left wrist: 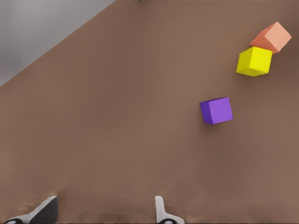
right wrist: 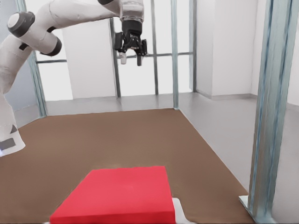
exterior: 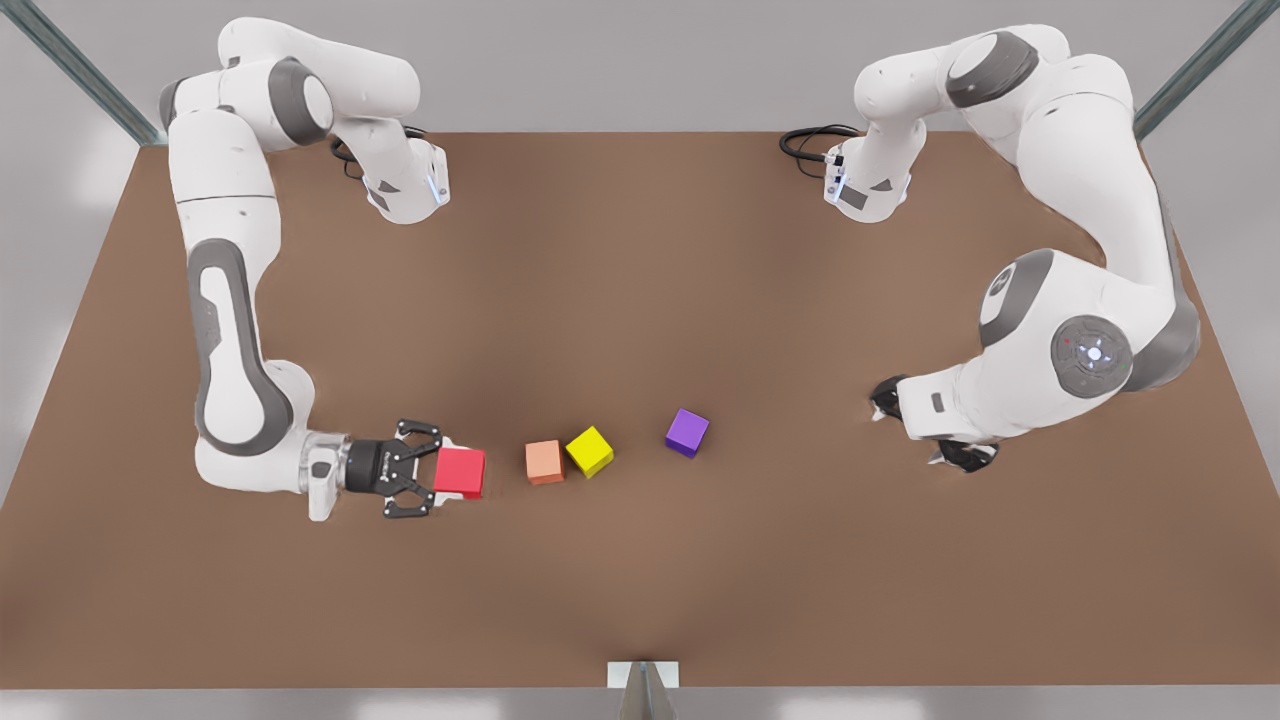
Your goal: Pick up red wooden cube and pass to hand red wooden cube and place in blue wooden cube
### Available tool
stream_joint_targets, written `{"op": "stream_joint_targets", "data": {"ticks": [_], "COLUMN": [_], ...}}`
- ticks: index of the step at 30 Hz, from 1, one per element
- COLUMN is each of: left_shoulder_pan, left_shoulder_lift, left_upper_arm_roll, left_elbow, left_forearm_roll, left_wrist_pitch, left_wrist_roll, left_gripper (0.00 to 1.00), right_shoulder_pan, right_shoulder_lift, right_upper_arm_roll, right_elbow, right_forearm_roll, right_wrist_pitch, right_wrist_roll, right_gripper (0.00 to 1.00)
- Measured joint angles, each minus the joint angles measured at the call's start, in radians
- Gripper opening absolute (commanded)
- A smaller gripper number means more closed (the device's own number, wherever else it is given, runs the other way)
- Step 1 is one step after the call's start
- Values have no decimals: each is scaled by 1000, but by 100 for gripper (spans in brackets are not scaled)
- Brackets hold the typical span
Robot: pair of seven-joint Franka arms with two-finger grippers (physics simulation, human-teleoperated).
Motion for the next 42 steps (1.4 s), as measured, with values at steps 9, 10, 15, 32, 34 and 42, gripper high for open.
{"op": "stream_joint_targets", "data": {"ticks": [9,10,15,32,34,42], "left_shoulder_pan": [-266,-263,-236,-234,-234,-233], "left_shoulder_lift": [-315,-316,-308,-270,-270,-262], "left_upper_arm_roll": [517,517,519,517,518,518], "left_elbow": [-320,-317,-302,-299,-299,-299], "left_forearm_roll": [-280,-302,-377,-426,-426,-425], "left_wrist_pitch": [1,-10,-46,-62,-62,-62], "left_wrist_roll": [-102,-110,-134,-165,-167,-174], "left_gripper": [100,100,100,100,100,100], "right_shoulder_pan": [-51,-51,-53,-80,-83,-83], "right_shoulder_lift": [-153,-163,-193,-155,-143,-136], "right_upper_arm_roll": [-39,-43,-77,-117,-117,-116], "right_elbow": [-2,-10,-127,-335,-337,-352], "right_forearm_roll": [-1002,-1068,-1269,-1346,-1340,-1328], "right_wrist_pitch": [-75,-74,65,561,580,615], "right_wrist_roll": [334,385,624,1084,1113,1209], "right_gripper": [55,55,55,55,55,100]}}
